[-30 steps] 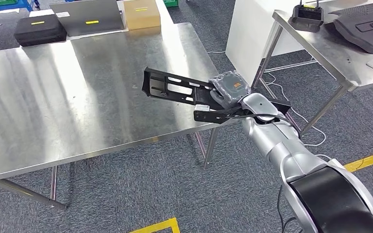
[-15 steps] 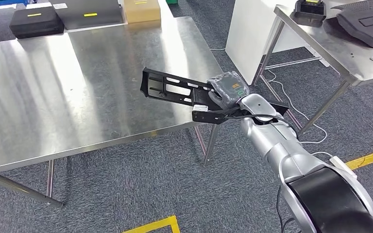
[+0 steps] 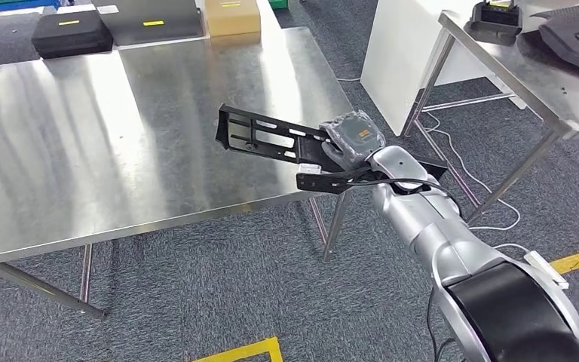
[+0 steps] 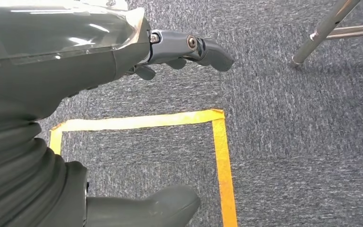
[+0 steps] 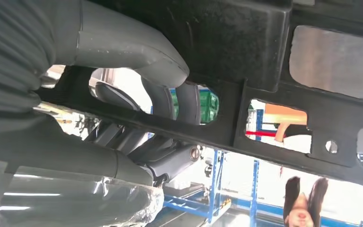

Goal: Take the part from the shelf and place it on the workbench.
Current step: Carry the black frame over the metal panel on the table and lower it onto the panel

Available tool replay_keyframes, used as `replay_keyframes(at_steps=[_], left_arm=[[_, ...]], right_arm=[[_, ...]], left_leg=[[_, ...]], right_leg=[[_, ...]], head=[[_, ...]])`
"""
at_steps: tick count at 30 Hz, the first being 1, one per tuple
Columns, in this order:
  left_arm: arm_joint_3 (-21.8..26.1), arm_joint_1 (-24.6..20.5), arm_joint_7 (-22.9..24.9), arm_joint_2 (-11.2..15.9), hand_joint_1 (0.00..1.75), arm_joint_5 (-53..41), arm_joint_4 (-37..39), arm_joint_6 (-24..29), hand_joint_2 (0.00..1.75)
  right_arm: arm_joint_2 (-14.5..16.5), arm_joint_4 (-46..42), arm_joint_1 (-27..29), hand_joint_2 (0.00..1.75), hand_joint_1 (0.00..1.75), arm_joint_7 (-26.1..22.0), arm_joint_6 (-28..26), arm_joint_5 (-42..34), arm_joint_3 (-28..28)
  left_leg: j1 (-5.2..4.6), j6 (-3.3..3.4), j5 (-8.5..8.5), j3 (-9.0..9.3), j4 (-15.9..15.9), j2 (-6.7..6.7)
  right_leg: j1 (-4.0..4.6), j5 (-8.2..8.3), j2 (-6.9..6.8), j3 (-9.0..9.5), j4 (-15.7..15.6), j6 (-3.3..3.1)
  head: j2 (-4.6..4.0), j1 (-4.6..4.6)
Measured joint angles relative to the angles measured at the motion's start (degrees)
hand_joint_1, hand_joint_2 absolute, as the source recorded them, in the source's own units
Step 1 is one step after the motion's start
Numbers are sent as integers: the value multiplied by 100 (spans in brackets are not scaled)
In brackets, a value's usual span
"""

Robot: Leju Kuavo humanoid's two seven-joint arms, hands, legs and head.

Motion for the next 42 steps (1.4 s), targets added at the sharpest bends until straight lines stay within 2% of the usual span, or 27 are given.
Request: replay_keyframes(at_steps=[1,3,6,9,12,21,28,31,32,34,35,37,38,39,40,42], left_arm=[[1,2,-1,3,0,0,0,0,175],[4,9,-2,6,0,1,0,0,175],[7,9,-1,3,0,-4,0,2,175],[7,8,3,5,0,-28,0,10,175],[6,3,-1,5,0,-61,0,20,175],[4,-11,30,1,0,-118,0,67,175],[5,-11,59,1,0,-139,0,100,175],[7,-13,59,13,0,-162,0,108,175],[6,-14,59,14,0,-169,0,109,175],[5,-23,58,1,0,-177,0,110,175],[4,-30,58,-6,0,-178,0,110,175],[4,-40,59,-10,0,-180,0,109,175],[5,-41,60,-10,0,-180,0,109,175],[5,-40,60,-11,0,-180,0,109,175],[6,-40,61,-12,0,-180,0,109,175],[7,-43,61,-15,0,-180,0,109,175]], right_arm=[[4,0,-1,175,175,2,4,-12,-2],[10,0,-3,175,175,-2,13,-34,-5],[11,0,-14,175,175,-78,22,-39,-11],[58,0,-17,175,175,-275,56,9,-5],[222,-2,-18,175,175,-501,122,50,13],[754,-120,-8,175,175,-730,332,-194,86],[812,-173,-6,175,175,-668,312,-224,134],[813,-173,-11,175,175,-641,302,-220,157],[815,-178,-16,175,175,-641,297,-215,163],[815,-186,-37,175,175,-641,288,-204,174],[813,-190,-45,175,175,-641,285,-202,178],[802,-189,-36,175,175,-641,283,-201,181],[792,-188,-14,175,175,-641,283,-200,183],[782,-187,8,175,175,-641,283,-199,186],[773,-186,23,175,175,-641,284,-198,191],[764,-186,24,175,175,-641,286,-196,206]], left_leg=[[-8,2,-15,-14,22,-2],[3,22,-18,-29,36,0],[24,13,-14,-31,34,12],[42,-18,-17,-31,31,20],[51,-81,-18,-32,29,26],[52,-110,-17,-33,29,31],[30,-105,-21,-40,37,29],[10,-43,-43,-56,71,24],[28,-14,-29,-39,43,23],[69,19,11,11,-39,20],[91,31,29,34,-72,17],[96,37,32,34,-72,-10],[101,33,30,33,-67,-34],[107,23,24,30,-56,-66],[117,5,12,27,-38,-102],[148,-68,-35,12,40,-182]], right_leg=[[3,19,1,8,-19,-33],[8,29,0,-6,-11,-49],[35,26,10,-19,6,-54],[57,20,13,-25,17,-96],[64,15,16,-39,36,-117],[65,9,15,-43,41,-154],[44,11,14,-39,35,-151],[15,22,12,-30,14,-132],[29,14,10,-40,22,-125],[49,-108,9,-146,232,-129],[50,-241,9,-277,505,-140],[17,-556,9,-650,1303,-155],[-6,-640,9,-801,1612,-134],[-31,-648,9,-871,1746,-94],[-57,-569,9,-828,1650,-36],[-124,-279,77,-462,899,90]], head=[[0,-2],[0,-4],[0,-5],[0,-3],[0,-3],[0,-1],[0,1],[0,-3],[0,-4],[0,7],[0,12],[0,18],[0,16],[0,15],[0,18],[0,19]])
